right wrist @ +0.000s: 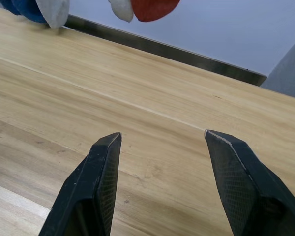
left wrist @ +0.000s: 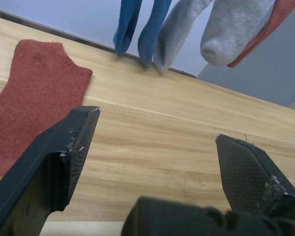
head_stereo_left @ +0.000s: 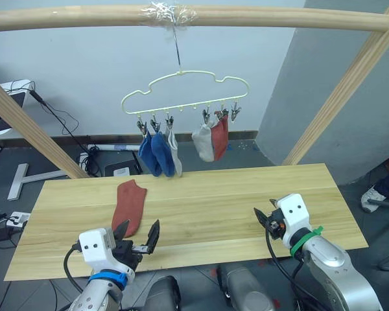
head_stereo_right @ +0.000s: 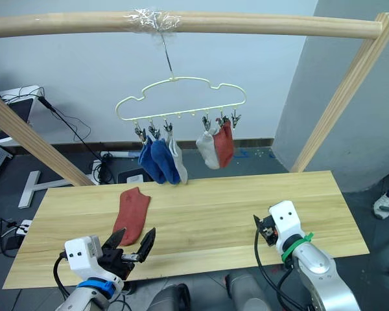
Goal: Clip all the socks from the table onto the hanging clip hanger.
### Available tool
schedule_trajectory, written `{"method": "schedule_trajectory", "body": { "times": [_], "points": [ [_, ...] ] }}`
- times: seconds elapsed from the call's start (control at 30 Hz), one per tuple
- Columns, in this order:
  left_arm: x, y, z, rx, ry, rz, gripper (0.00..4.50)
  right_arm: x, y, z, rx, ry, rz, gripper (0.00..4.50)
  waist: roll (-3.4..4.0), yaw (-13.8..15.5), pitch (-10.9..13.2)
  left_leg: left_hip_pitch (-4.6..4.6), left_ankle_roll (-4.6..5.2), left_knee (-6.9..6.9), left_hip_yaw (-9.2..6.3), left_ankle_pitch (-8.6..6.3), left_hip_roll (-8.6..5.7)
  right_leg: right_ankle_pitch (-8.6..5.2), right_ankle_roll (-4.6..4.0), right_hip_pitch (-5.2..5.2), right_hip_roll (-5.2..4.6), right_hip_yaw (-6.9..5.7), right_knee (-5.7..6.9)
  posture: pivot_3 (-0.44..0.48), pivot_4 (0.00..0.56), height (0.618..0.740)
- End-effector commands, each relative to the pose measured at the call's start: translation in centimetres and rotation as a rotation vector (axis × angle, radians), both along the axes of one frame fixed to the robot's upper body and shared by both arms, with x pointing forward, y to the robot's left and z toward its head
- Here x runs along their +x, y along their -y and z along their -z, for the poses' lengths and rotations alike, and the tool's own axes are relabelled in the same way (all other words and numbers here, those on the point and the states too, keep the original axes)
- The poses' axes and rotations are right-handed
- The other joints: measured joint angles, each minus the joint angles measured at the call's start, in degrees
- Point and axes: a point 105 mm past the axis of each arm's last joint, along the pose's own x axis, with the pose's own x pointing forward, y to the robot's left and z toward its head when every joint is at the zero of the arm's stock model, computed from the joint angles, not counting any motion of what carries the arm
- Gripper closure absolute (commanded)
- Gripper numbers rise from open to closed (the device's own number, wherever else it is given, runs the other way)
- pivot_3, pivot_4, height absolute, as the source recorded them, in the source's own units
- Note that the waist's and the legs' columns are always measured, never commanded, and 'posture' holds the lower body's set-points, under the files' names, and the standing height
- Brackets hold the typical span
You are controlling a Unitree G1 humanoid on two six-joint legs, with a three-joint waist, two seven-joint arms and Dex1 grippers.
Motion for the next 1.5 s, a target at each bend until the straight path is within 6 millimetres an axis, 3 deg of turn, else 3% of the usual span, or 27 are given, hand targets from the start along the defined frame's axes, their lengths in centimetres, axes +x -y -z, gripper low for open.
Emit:
{"method": "schedule_trajectory", "body": {
  "times": [0.03,0.37,0.73,1.0,1.5],
  "points": [
    [-0.1,0.6,-1.7,0.001,0.065,0.004,0.15,0.0,-0.5,-1.7,0.002,0.071,-0.031,1.69,-0.01,0.0,0.0,0.00,0.00,0.00,0.00,0.00,0.00,0.00,0.00,0.00,0.00,0.00,-0.02,-0.252,0.229,0.740],
    [0.0,1.6,-2.3,-0.007,0.065,0.019,0.15,-0.1,-0.2,-1.5,0.011,0.064,-0.025,1.69,-0.01,0.0,0.0,-0.02,0.00,-0.13,0.01,-0.01,0.00,-0.02,-0.04,0.01,0.00,0.00,-0.21,-0.269,0.231,0.740],
    [0.0,1.9,-2.3,-0.009,0.054,0.039,0.15,-0.4,-0.2,-1.2,0.009,0.064,-0.021,1.69,-0.03,-1.4,0.0,-0.03,-0.02,-0.21,0.01,-0.02,-0.01,-0.02,-0.04,0.01,0.00,-0.02,-0.27,-0.358,0.211,0.740],
    [0.3,1.6,-1.9,-0.006,0.051,0.045,0.15,-0.1,-0.4,-1.4,0.017,0.074,-0.016,1.69,-0.01,-3.5,0.0,-0.04,-0.02,-0.21,-0.02,-0.01,0.00,0.14,0.25,0.02,0.00,-0.05,-0.26,-0.332,0.209,0.740],
    [-0.5,0.2,0.4,-0.004,0.043,0.040,0.15,0.2,-0.9,-1.5,0.041,0.072,-0.036,1.69,-0.01,-3.5,-0.1,-0.04,-0.01,-0.21,-0.05,-0.01,0.01,0.15,0.26,0.02,-0.01,-0.07,-0.25,-0.291,0.214,0.740]
  ]
}}
